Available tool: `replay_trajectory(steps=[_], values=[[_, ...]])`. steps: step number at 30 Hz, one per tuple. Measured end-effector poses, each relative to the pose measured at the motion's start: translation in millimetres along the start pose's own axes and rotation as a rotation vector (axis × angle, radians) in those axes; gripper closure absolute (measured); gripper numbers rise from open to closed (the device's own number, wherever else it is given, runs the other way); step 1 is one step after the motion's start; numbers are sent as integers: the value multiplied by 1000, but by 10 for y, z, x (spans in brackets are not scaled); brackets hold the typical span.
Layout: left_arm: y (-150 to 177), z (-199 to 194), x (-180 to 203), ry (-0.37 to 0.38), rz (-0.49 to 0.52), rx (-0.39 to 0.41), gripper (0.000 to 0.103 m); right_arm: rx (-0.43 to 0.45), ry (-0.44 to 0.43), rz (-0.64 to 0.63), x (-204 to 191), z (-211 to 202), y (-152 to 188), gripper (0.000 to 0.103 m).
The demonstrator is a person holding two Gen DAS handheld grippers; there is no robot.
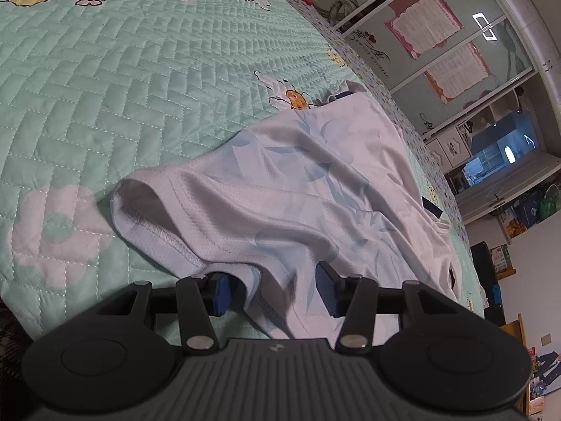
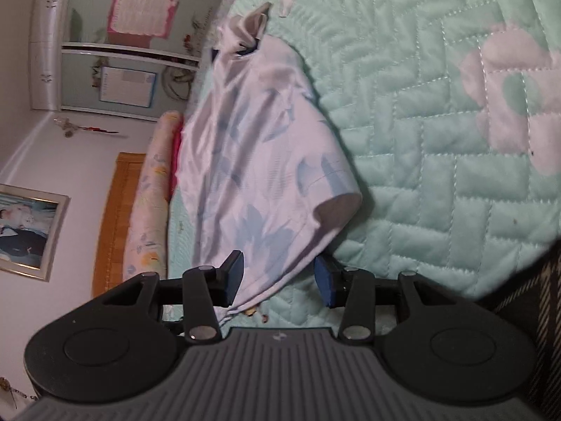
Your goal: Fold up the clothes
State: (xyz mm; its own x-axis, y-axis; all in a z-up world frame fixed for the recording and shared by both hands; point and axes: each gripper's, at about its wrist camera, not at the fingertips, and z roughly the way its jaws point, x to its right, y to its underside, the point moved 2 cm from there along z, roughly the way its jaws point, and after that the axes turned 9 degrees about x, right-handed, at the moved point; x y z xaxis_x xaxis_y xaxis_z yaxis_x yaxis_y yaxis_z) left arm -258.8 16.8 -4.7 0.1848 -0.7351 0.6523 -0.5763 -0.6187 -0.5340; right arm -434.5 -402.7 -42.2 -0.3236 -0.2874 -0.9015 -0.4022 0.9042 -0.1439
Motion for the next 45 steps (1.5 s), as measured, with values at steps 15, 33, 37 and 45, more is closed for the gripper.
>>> replay_trajectory(steps=[15, 33, 37, 45], values=[[1, -4, 51, -44, 26, 3, 59, 19, -14, -58, -52, 100, -36, 79], [15, 58, 149, -82, 94, 18, 58, 79, -42, 10, 116, -98, -132, 63], [14, 60, 150, -74, 107, 12, 58, 21, -60, -4, 30, 154, -46, 63], [70, -7, 196, -60, 200, -29, 102, -8, 13, -64, -35, 192, -69, 103]])
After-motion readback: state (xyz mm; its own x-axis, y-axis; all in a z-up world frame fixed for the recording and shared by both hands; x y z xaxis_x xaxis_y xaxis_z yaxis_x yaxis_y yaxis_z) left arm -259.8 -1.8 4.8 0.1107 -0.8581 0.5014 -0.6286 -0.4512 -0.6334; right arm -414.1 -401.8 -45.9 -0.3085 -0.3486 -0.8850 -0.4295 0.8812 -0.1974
